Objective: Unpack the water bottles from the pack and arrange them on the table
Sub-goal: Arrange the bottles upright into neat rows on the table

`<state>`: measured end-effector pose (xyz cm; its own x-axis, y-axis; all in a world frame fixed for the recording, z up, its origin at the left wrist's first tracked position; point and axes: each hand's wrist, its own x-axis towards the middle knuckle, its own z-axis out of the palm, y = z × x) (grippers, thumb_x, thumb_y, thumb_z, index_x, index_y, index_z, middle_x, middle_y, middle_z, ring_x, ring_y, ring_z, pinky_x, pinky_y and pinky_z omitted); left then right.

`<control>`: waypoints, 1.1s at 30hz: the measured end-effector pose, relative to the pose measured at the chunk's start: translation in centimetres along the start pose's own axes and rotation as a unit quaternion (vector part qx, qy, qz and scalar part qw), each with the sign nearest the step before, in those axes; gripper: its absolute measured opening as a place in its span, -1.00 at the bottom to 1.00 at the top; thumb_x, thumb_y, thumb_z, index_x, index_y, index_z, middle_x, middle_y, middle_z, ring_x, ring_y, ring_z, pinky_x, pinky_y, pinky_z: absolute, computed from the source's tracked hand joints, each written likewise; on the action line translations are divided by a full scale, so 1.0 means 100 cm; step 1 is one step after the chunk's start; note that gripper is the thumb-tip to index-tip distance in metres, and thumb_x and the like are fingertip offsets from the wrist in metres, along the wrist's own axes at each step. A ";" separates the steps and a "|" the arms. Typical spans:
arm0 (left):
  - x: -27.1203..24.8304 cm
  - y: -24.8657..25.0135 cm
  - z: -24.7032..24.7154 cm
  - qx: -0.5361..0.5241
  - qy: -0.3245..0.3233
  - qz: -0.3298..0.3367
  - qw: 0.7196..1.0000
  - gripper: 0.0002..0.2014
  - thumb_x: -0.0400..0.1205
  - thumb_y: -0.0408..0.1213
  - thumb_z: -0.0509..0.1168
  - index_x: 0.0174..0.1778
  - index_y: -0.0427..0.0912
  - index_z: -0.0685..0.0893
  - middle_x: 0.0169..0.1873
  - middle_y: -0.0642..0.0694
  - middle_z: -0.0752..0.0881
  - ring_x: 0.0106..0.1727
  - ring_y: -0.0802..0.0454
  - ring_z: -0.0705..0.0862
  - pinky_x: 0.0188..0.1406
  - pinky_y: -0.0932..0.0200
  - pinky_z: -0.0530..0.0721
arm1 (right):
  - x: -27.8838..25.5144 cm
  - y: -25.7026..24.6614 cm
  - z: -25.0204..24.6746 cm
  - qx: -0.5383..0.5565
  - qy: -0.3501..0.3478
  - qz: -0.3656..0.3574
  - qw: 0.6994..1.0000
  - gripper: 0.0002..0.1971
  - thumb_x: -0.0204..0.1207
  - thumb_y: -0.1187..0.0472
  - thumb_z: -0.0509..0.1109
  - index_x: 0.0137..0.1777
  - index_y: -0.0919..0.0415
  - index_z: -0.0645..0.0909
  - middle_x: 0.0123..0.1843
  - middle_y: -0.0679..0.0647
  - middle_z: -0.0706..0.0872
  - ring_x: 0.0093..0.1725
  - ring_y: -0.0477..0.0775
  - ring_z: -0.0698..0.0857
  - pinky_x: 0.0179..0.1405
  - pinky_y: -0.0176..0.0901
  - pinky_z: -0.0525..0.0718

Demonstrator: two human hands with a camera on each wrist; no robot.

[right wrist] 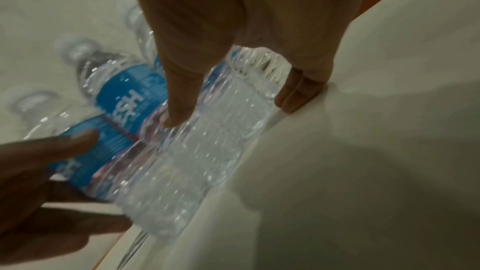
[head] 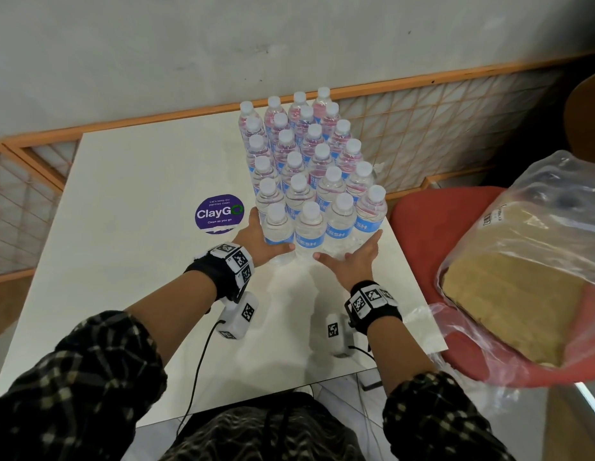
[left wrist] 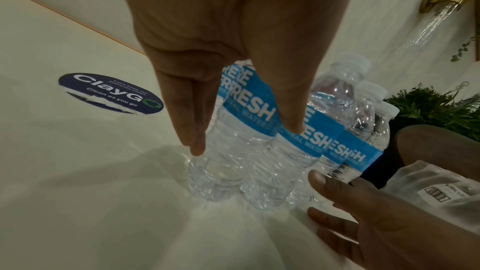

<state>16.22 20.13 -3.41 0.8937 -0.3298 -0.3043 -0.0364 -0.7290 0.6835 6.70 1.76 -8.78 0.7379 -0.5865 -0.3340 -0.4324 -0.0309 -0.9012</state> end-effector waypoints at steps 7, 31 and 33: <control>-0.003 -0.002 -0.002 -0.006 -0.015 0.035 0.999 -0.02 0.42 -0.06 0.53 0.61 -0.14 0.04 0.46 -0.11 0.47 0.35 -0.17 0.59 0.32 -0.16 0.58 | -0.005 0.001 0.018 -0.040 0.032 -0.004 0.999 0.51 0.05 -0.06 0.73 0.61 0.17 -0.48 0.67 0.11 -0.25 0.68 0.12 -0.19 0.64 0.16 0.11; -0.020 0.007 -0.007 0.047 0.034 0.042 0.997 0.13 0.39 -0.05 0.55 0.65 -0.22 -0.13 0.59 -0.19 0.23 0.57 -0.20 0.30 0.51 -0.13 0.36 | -0.020 0.007 0.046 0.015 0.066 -0.018 0.998 -0.26 0.24 -0.01 0.65 0.32 0.11 0.31 0.28 0.02 0.34 0.27 0.10 0.50 0.33 0.17 0.54; -0.031 0.014 -0.011 0.117 0.134 0.082 0.980 0.21 0.27 0.07 0.59 0.64 -0.24 -0.06 0.55 -0.26 0.21 0.56 -0.23 0.21 0.54 -0.16 0.26 | -0.019 0.009 0.040 0.040 0.061 -0.019 0.997 -0.24 0.24 0.02 0.65 0.35 0.09 0.30 0.26 -0.01 0.31 0.31 0.13 0.50 0.35 0.13 0.55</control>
<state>13.89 20.79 -0.75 0.9514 -0.3079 0.0051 -0.2641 -0.8075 0.5274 6.95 6.13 -10.05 0.6817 -0.6809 -0.2677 -0.3588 0.0077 -0.9334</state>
